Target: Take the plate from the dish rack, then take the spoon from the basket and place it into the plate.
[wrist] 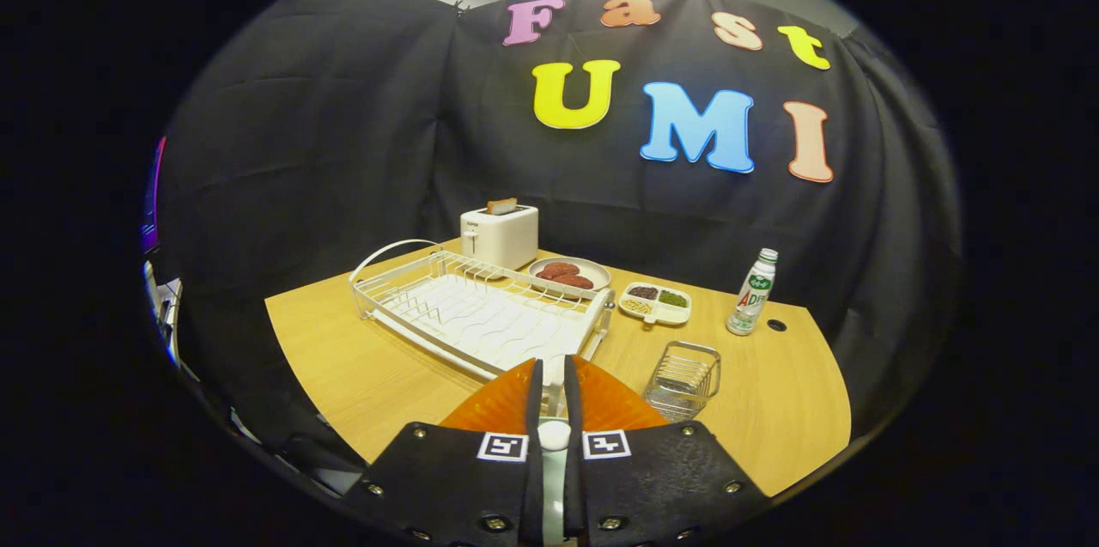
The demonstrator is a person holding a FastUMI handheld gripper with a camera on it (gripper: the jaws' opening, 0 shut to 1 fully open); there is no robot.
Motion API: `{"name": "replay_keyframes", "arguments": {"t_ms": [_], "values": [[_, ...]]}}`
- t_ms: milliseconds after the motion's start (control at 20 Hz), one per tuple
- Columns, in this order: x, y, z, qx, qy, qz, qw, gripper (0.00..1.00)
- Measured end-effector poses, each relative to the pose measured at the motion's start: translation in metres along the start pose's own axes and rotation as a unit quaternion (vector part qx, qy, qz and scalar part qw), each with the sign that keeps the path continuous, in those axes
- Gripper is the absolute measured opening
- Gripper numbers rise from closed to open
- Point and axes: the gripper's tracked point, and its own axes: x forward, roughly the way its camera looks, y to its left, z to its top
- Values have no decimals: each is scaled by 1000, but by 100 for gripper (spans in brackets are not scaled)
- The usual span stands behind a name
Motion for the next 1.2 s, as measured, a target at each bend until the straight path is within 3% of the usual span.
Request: {"name": "replay_keyframes", "arguments": {"t_ms": [600, 1200], "values": [[32, 12, -18, -21, 36, 63, 997, 13], [43, 8, -20, -25, 48, 80, 995, 17]]}}
